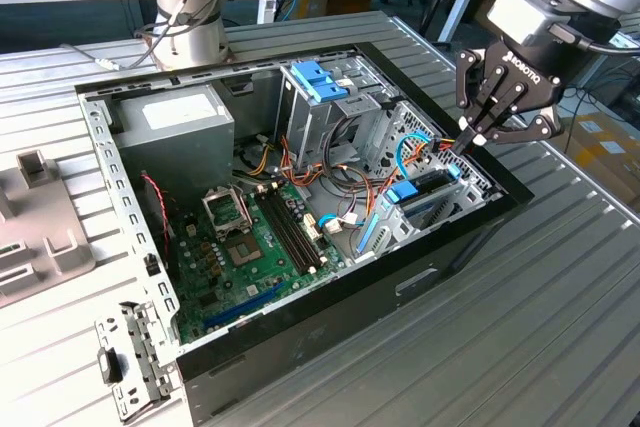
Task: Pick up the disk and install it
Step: 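Insert the disk into the insertion slot, then insert the first disk wire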
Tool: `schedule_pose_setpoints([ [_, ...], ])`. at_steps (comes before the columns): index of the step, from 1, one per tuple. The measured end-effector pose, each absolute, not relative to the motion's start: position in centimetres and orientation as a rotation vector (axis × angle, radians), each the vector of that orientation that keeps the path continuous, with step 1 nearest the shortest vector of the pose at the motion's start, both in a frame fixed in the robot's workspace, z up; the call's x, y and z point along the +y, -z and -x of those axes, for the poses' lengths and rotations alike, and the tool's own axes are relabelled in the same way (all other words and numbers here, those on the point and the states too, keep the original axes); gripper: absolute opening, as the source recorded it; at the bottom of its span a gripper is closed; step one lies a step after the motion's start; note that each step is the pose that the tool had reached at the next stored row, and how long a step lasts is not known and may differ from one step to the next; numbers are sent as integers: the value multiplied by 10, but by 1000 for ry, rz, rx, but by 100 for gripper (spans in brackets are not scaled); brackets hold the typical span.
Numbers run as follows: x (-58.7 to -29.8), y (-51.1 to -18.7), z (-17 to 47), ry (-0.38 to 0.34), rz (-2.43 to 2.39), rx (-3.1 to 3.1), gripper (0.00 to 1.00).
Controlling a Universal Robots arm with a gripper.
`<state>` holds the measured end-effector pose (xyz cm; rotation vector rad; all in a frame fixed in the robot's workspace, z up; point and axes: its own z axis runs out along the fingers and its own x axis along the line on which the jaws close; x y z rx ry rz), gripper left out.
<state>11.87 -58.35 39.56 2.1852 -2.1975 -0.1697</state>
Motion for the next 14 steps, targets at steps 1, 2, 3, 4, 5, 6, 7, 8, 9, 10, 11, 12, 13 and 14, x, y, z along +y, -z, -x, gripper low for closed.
schedule_pose_setpoints([
  [1, -583, -396, -119, 170, -2185, -2198, 11],
  [2, -583, -396, -119, 170, -2185, -2197, 11],
  [3, -583, -396, -119, 170, -2185, -2197, 11],
  [4, -583, -395, -119, 170, -2185, -2197, 11],
  [5, -583, -395, -119, 170, -2185, -2197, 11],
  [6, -583, -395, -119, 169, -2185, -2197, 11],
  [7, -583, -395, -120, 168, -2185, -2197, 11],
  [8, -583, -395, -121, 167, -2184, -2197, 11],
  [9, -583, -395, -122, 166, -2184, -2196, 11],
  [10, -583, -394, -122, 166, -2184, -2196, 11],
  [11, -583, -394, -123, 165, -2183, -2196, 11],
  [12, -583, -394, -123, 165, -2183, -2196, 11],
  [13, -583, -393, -124, 164, -2183, -2195, 11],
  [14, -583, -393, -124, 163, -2182, -2195, 11],
])
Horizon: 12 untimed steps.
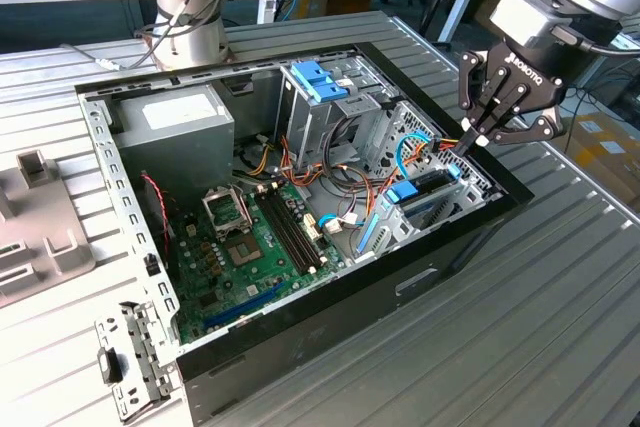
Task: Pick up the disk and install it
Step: 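Insert the first disk wire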
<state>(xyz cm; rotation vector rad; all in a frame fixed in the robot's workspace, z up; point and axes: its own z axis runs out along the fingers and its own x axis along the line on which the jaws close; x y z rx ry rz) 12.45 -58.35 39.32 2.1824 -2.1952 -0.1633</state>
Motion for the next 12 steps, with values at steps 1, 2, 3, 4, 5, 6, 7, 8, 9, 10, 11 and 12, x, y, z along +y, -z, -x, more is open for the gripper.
schedule_pose_setpoints([
  [1, -583, -393, -125, 163, -2182, -2195, 11],
  [2, -583, -393, -125, 162, -2182, -2195, 11],
  [3, -583, -392, -126, 162, -2182, -2195, 11],
  [4, -583, -392, -126, 162, -2182, -2195, 11],
  [5, -583, -392, -126, 162, -2182, -2195, 11],
  [6, -583, -391, -126, 162, -2182, -2195, 11],
  [7, -583, -391, -126, 161, -2181, -2195, 11],
  [8, -583, -390, -127, 161, -2181, -2194, 11],
  [9, -583, -390, -127, 161, -2181, -2194, 11],
  [10, -583, -390, -127, 160, -2181, -2194, 11],
  [11, -583, -389, -128, 160, -2181, -2194, 11],
  [12, -583, -389, -128, 159, -2180, -2194, 11],
])
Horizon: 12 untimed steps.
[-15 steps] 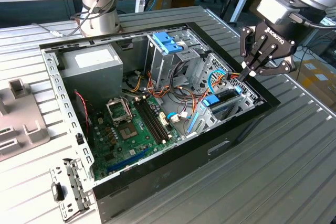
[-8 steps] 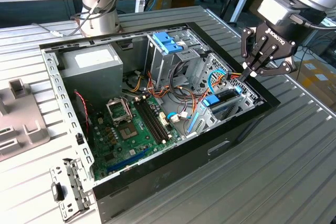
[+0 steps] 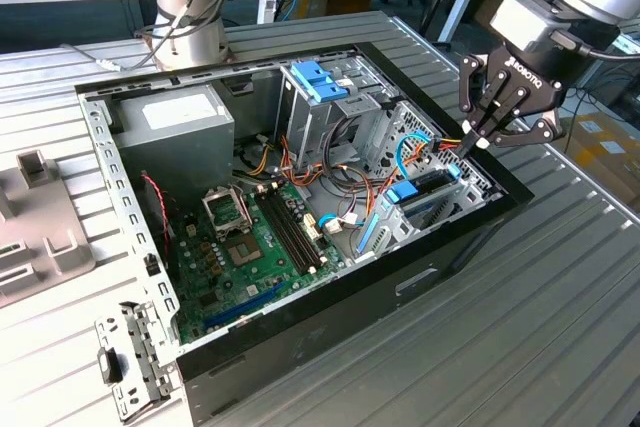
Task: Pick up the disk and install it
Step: 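Insert the first disk wire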
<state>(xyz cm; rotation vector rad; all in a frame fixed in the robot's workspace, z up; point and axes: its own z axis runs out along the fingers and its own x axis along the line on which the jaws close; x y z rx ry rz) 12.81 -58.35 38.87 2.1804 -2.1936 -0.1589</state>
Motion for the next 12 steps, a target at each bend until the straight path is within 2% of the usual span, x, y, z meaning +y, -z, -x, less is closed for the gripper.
schedule_pose_setpoints([
  [12, -583, -384, -132, 155, -2179, -2192, 11],
])
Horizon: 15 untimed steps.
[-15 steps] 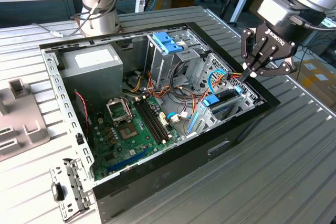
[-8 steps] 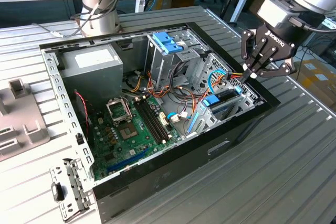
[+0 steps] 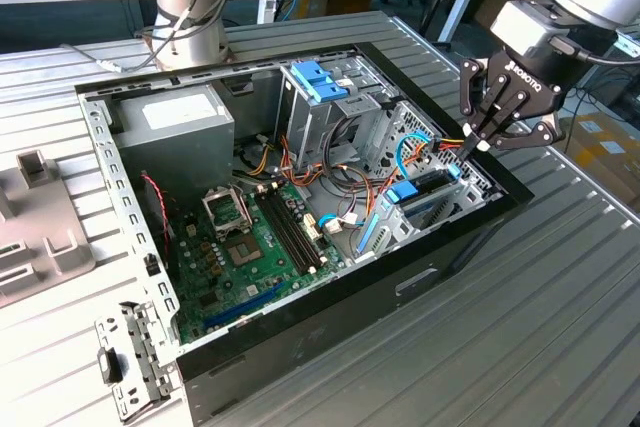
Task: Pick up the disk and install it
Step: 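Insert the first disk wire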
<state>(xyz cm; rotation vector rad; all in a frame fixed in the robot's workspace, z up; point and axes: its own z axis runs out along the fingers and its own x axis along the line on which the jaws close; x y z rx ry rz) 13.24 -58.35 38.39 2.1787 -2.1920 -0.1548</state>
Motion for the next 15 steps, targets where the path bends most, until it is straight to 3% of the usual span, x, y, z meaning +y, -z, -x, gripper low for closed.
schedule_pose_setpoints([
  [15, -583, -379, -145, 151, -2177, -2191, 11],
])
